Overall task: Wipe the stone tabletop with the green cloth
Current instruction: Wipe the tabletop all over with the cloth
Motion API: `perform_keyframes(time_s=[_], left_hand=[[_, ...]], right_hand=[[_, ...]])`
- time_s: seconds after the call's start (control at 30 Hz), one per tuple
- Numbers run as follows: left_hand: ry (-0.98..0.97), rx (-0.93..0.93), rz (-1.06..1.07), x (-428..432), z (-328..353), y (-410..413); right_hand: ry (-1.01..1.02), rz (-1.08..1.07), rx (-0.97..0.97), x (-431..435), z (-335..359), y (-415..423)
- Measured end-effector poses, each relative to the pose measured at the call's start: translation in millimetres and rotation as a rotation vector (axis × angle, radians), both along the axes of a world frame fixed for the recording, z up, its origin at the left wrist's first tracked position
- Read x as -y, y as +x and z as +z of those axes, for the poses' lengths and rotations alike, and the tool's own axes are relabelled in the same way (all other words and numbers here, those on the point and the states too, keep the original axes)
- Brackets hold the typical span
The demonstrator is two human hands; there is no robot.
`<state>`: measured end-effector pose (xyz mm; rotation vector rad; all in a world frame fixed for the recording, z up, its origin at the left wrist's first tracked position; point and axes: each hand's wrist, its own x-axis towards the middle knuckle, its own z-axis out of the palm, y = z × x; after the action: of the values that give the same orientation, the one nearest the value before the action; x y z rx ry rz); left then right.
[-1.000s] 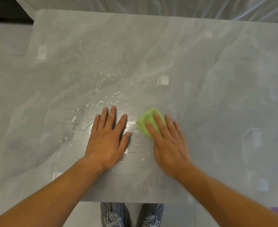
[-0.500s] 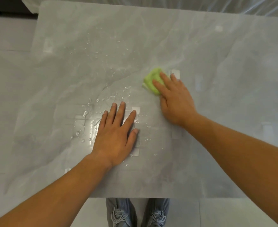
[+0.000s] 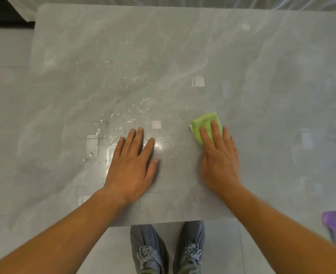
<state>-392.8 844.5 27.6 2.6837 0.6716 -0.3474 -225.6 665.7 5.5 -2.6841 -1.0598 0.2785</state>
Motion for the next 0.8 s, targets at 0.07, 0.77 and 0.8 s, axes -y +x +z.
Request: perform_keyframes(time_s=[0.07,0.77,0.8], left_hand=[[0.016,-0.011,-0.01,6,-4,-6],[0.058,0.0,0.062,51,-9,-37],[0.059,-0.003,0.063,54,-10,-39]], right_hand=[[-0.018,0.139,-0.002,9,0,-32],[-0.021,-0.048,0.024,81,0,-20],[-0.024,-0.058,0.027,79,0,-32]])
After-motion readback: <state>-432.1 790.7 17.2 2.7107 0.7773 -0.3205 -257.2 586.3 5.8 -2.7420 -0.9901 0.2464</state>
